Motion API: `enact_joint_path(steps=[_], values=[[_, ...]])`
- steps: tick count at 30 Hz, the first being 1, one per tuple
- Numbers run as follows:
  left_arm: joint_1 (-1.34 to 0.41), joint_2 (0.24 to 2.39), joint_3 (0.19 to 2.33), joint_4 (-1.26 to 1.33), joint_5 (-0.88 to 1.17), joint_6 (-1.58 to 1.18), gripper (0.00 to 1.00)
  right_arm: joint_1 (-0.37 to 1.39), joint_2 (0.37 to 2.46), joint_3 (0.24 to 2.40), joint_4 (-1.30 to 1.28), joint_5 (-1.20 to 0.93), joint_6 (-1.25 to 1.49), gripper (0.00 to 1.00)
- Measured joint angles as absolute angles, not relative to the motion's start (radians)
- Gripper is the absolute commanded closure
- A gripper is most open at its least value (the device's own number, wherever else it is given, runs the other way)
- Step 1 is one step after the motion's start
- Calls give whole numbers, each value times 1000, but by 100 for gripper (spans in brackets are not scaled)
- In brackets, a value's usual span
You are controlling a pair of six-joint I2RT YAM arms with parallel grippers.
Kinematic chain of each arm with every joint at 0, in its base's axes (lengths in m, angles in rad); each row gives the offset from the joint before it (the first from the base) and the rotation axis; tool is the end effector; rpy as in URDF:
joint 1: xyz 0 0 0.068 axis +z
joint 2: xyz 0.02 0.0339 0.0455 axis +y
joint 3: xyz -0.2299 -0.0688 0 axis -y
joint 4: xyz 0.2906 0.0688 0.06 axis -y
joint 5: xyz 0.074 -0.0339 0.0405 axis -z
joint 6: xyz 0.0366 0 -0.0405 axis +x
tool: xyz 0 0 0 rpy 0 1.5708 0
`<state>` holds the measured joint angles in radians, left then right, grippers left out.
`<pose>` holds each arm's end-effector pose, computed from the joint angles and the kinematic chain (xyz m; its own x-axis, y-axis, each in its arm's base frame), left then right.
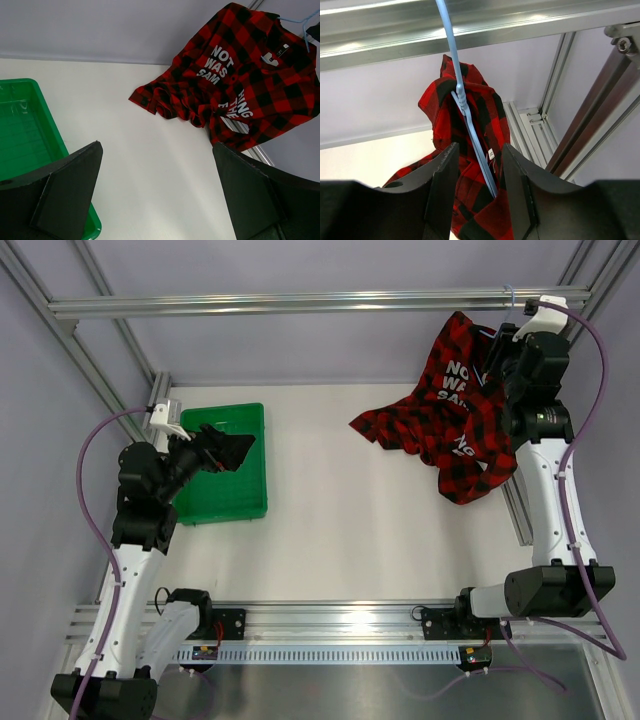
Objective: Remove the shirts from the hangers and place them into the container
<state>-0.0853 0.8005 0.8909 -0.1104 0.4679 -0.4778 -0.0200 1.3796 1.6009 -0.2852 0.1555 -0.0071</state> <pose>0.2482 -0.0378 0.3624 -0.2593 -0.3897 -0.8837 0.4573 0.7564 -0.4677 0.3564 -0.0128 0.4545 -0.0651 -0.0057 -0.9979 0.1738 0.9846 -0.0170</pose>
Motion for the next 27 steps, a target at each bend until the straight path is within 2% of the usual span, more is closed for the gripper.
enact_joint_path(steps=[20,22,24,27], values=[[-85,807,891,-111,469,-476,1,-20,1395,1571,-274,155,-9,50],[-85,807,891,-111,470,-476,1,-20,1397,1570,-273,155,-9,53],[-85,807,891,-112,469,-473,1,-20,1398,1570,-274,155,-9,67],[-85,807,891,-113,469,-470,1,-20,1399,1569,-273,156,-5,82]])
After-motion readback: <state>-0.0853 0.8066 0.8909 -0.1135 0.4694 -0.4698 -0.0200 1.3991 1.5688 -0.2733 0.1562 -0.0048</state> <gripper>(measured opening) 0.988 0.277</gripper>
